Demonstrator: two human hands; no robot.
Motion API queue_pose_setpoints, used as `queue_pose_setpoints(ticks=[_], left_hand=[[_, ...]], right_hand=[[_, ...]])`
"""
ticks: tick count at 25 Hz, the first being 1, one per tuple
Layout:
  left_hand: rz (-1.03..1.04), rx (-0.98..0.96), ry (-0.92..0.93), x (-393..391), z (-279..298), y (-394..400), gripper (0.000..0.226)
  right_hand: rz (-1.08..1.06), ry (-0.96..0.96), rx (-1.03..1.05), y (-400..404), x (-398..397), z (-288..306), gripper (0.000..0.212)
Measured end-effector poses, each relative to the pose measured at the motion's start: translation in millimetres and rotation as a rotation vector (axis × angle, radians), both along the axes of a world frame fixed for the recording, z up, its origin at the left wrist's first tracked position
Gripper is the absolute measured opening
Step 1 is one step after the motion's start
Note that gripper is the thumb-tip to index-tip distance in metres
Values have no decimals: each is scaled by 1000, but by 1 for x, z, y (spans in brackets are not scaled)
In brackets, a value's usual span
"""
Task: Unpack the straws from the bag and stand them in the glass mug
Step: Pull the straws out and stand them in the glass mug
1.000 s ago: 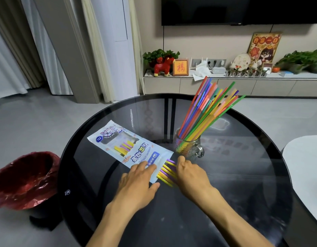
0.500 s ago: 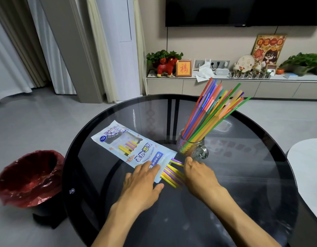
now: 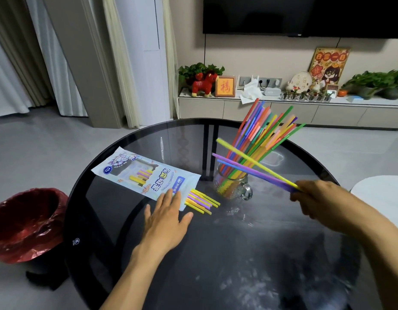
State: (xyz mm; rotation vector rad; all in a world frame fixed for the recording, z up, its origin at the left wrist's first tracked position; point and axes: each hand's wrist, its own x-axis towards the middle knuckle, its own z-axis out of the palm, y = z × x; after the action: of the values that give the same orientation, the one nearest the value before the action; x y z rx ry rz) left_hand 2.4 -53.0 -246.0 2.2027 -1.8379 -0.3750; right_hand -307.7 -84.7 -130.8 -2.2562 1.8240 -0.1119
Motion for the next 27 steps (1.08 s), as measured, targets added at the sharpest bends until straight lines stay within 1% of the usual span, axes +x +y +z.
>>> queue_pose_setpoints(ticks=[1, 3, 4, 5, 6, 7, 8, 9, 11, 12, 13, 14, 15, 16, 17, 18, 19, 20, 21, 22, 24, 26, 27], left_hand=[[21, -165, 17, -2, 6, 2, 59], [-1, -565, -54, -16, 24, 8, 45], [-62, -720, -110, -26, 33, 13, 42], [-155, -775, -172, -36, 38, 19, 44], [-230, -749, -241, -45, 39, 25, 49], [-280, -666, -280, -53, 39, 31, 55], [-313, -538, -292, -58, 36, 36, 58], [-314, -398, -306, -60, 35, 39, 56], [-267, -180, -304, -53, 37, 40, 34], [-246, -150, -272, -47, 37, 39, 23], [-214, -149, -241, -42, 38, 37, 17], [-182, -179, -192, -38, 40, 36, 14], [-158, -241, -83, -35, 45, 35, 14], [-131, -345, 91, -32, 51, 33, 16], [-106, -439, 314, -30, 60, 31, 18], [-92, -521, 561, -28, 68, 30, 20], [-101, -574, 777, -27, 72, 29, 22], [-132, -574, 916, -26, 71, 29, 22], [-160, -532, 996, -28, 65, 27, 21], [-168, -466, 1024, -31, 54, 27, 19], [-152, -361, 960, -37, 31, 26, 18], [-181, -323, 915, -39, 21, 26, 18], [-216, -295, 898, -40, 21, 25, 18]], right_hand=[[25, 22, -63, 1, 4, -3, 15], [82, 104, -125, 4, 25, -17, 12], [131, 140, -138, 5, 38, -26, 12], [209, 151, -156, 7, 53, -35, 18], [308, 158, -186, 8, 68, -43, 25], [402, 152, -216, 10, 81, -49, 30], [469, 122, -245, 12, 91, -53, 33], [513, 90, -279, 14, 97, -56, 32], [528, 101, -377, 13, 101, -60, 25], [489, 116, -454, 12, 99, -59, 23], [412, 107, -554, 9, 95, -58, 27], [301, 66, -667, 8, 90, -52, 36], [186, -15, -774, 9, 84, -45, 45], [92, -139, -868, 11, 81, -35, 47], [30, -302, -929, 14, 77, -27, 45], [-15, -478, -935, 18, 76, -21, 40], [-37, -642, -879, 19, 77, -19, 35], [-38, -791, -752, 18, 80, -19, 31], [-23, -909, -586, 17, 85, -22, 29], [9, -1001, -423, 16, 90, -27, 28], [109, -1132, -184, 17, 100, -38, 32], [238, -1222, -32, 19, 107, -41, 36], [300, -1247, 13, 19, 108, -41, 34]])
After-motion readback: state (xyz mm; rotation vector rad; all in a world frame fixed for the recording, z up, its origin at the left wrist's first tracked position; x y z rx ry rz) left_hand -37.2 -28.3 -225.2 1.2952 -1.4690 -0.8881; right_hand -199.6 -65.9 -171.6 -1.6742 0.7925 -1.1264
